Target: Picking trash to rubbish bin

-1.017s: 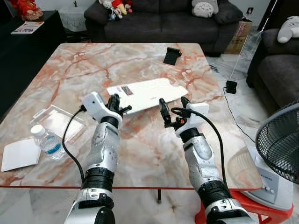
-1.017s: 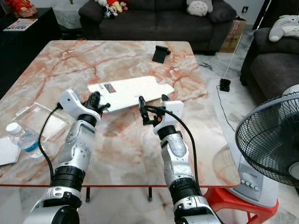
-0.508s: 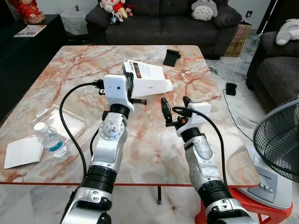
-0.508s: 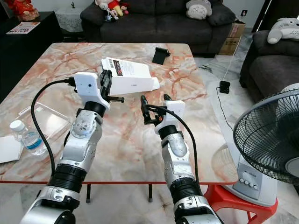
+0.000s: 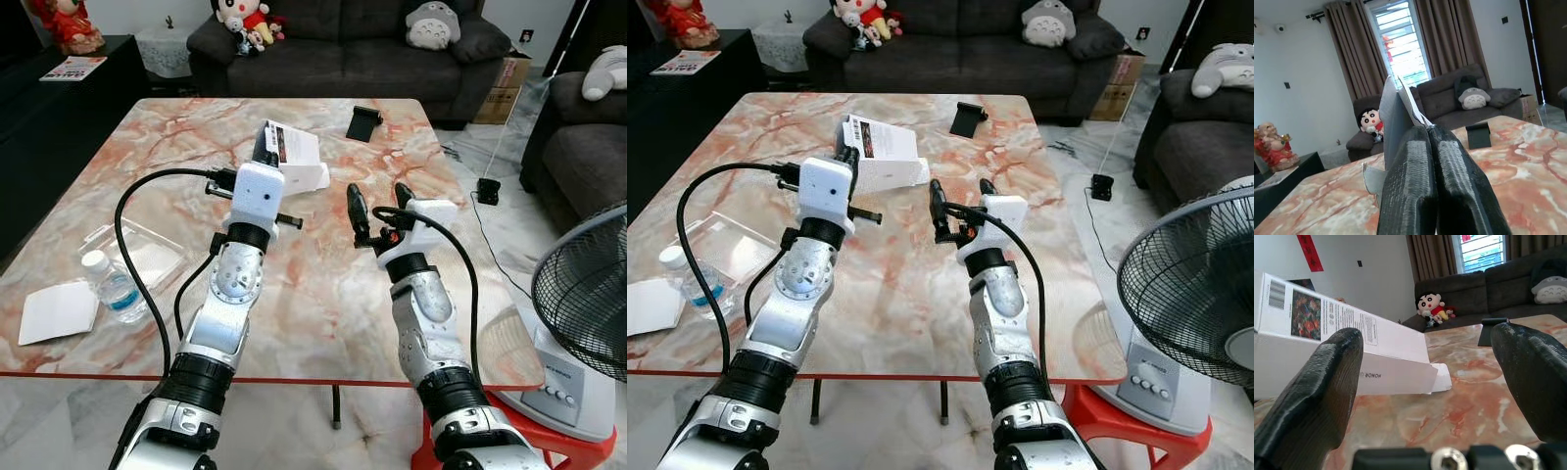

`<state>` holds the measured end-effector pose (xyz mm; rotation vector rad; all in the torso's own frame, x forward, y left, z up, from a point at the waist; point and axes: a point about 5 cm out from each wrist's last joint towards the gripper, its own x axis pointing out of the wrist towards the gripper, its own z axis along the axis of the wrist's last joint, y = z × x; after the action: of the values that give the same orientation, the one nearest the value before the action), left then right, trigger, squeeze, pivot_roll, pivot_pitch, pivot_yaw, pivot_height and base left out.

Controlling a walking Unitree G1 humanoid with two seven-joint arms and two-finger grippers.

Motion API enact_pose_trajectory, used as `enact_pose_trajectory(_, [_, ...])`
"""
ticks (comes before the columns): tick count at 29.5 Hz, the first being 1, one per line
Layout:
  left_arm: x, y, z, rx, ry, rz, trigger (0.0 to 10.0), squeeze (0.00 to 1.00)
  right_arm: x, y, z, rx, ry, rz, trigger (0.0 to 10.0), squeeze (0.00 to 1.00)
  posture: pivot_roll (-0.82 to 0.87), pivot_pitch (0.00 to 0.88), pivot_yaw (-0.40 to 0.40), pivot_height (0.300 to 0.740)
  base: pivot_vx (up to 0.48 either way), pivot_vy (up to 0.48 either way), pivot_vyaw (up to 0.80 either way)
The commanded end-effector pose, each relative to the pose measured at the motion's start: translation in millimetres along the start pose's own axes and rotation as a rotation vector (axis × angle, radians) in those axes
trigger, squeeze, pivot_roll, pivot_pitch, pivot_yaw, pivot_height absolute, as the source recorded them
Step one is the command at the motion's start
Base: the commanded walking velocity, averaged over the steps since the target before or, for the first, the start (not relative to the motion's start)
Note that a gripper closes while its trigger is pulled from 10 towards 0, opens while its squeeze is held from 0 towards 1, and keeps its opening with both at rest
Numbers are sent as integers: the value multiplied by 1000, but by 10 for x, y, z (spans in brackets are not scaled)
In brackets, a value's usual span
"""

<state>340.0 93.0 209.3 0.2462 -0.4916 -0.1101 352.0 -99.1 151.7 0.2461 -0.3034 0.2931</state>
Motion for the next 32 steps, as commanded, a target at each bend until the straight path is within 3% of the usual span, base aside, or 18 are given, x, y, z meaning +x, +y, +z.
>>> enact_pose_trajectory(1, [-17,14,35,23,-24,3,10000,0,32,-5,89,3,-44,-11,10000,0,8,60,4,740,0,0,0])
enact_pose_trajectory(32, [-17,31,69,20,-46,30,10000,0,38,-13,125,5,-60,-15,10000,0,10,63,5,740,-26,0,0])
